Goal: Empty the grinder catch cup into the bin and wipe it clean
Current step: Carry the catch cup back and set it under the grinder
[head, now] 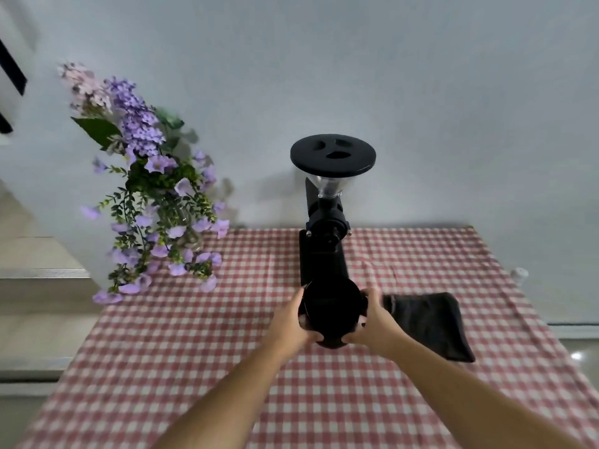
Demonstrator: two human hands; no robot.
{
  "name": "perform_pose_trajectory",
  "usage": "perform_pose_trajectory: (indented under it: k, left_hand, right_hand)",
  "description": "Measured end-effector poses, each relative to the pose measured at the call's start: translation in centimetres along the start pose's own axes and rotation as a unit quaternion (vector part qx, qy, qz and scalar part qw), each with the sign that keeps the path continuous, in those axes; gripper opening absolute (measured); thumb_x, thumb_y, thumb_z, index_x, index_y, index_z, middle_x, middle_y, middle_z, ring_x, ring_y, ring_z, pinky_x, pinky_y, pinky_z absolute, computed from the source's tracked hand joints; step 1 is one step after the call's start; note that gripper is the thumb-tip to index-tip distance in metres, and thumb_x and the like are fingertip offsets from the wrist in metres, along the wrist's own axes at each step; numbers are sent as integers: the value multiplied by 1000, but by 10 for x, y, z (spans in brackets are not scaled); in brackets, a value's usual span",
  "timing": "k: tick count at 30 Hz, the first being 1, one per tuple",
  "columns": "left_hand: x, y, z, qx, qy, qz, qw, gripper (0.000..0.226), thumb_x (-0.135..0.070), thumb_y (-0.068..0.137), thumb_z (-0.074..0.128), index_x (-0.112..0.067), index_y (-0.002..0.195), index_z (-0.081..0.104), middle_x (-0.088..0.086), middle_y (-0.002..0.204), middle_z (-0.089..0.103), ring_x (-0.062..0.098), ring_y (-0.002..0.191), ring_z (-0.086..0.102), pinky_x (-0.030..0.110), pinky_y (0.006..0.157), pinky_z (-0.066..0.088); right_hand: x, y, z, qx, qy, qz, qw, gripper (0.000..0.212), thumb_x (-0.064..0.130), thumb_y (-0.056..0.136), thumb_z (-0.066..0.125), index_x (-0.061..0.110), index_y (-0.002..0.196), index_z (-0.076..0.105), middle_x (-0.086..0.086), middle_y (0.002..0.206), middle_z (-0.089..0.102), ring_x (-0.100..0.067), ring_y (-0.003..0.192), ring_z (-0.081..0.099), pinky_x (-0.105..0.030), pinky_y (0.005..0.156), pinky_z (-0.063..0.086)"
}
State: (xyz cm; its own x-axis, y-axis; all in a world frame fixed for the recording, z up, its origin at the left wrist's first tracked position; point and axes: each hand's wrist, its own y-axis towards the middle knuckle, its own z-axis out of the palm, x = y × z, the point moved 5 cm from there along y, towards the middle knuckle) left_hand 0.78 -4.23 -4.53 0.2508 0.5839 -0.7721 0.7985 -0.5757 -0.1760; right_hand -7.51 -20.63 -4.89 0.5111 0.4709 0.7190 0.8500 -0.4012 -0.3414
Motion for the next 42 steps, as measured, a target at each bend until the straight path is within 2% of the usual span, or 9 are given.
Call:
perform_pose_trajectory:
  k: [11,16,20,24,29,32,35,39,42]
  left_hand:
    - [4,-1,20,-14,31,-18,999,97,-20,74,83,-34,150,25,-4,133,57,17,120,57,37,96,52]
    - [-11,-1,9,-22,126,-10,992,120,-51,66,82,-34,154,3,-1,158,21,23,142,28,43,113,32]
    - [-71,0,20,-74,202,122,969,95,-50,82,69,-26,155,13,-2,161,16,17,147,13,32,118,14]
    - [-124,11,77,-28,205,185,961,68,-37,93,61,-20,150,29,-1,153,31,18,140,30,30,114,27]
    - [-109,32,159,79,247,14,966,78,-45,91,61,-20,152,21,4,158,24,27,141,31,46,110,36]
    - [-89,38,175,66,234,-50,969,73,-48,88,61,-23,149,29,4,152,37,28,137,36,47,108,37]
    - [-86,44,184,42,232,-53,970,66,-45,92,57,-23,148,30,3,151,38,26,137,35,43,110,34]
    - [-94,48,200,33,173,-55,983,57,-28,94,60,-27,145,34,6,141,43,24,122,49,34,96,46]
    - [-96,50,205,29,133,-72,988,57,-13,94,58,-28,144,36,6,134,44,21,109,55,31,84,50]
  right_hand:
    - [-20,11,6,33,-37,30,998,106,23,68,82,27,141,6,-9,128,54,-15,86,60,-23,59,52]
    - [-15,5,-7,59,-34,-11,998,107,28,67,84,30,143,8,-6,139,48,-21,112,56,-35,89,52]
    - [-26,-3,-49,36,-36,-27,998,97,27,72,80,26,143,14,-5,146,41,-22,125,48,-29,93,44]
    - [-64,-14,-97,-28,-40,19,999,82,24,76,77,23,140,25,-8,136,52,-24,117,55,-33,93,48]
    - [-120,-30,-136,-76,-30,88,993,61,24,84,67,19,136,36,-6,136,49,-21,117,53,-29,90,46]
    - [-146,-35,-138,-29,-43,107,993,50,26,86,65,22,131,45,-3,127,53,-10,96,57,-17,66,47]
    - [-162,-32,-136,-28,-27,103,994,44,27,87,64,24,127,49,-2,127,53,-7,95,53,-13,60,41]
    - [-166,-15,-133,-73,97,120,985,48,22,86,66,23,129,45,-3,129,54,-16,106,57,-29,79,55]
    - [-164,-3,-133,-116,209,171,956,56,19,84,69,19,131,38,-5,132,54,-24,113,57,-40,87,55]
